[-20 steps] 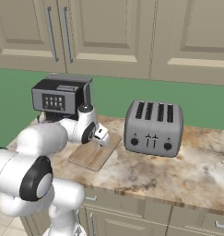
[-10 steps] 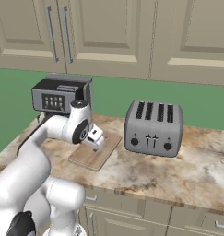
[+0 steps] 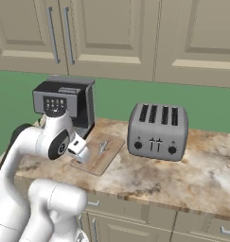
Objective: Retrieve the fish from the fridge and place it on the cutting board.
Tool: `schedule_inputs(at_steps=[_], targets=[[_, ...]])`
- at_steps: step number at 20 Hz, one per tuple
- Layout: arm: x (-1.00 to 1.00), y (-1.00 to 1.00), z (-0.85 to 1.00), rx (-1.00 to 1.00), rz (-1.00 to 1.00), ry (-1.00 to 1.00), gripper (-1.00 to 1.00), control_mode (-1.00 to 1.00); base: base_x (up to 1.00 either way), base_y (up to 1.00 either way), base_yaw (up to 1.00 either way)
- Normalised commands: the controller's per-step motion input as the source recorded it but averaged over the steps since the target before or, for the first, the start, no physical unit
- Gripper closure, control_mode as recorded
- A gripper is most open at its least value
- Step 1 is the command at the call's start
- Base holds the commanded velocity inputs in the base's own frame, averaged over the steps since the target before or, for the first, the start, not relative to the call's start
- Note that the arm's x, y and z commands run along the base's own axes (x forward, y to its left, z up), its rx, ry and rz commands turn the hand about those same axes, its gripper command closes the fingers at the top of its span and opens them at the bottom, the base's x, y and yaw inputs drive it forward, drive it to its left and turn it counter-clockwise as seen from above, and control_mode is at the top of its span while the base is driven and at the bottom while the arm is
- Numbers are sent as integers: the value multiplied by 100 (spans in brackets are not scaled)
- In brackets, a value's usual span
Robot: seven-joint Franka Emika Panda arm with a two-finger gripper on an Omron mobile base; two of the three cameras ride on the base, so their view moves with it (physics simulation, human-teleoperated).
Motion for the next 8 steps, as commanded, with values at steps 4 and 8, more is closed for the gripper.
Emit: schedule_inputs(at_steps=[4, 8], targets=[[0, 72, 0, -5, 0, 0, -100, -100, 0, 0, 0], [6, 18, 0, -2, 0, 0, -100, -100, 0, 0, 0]])
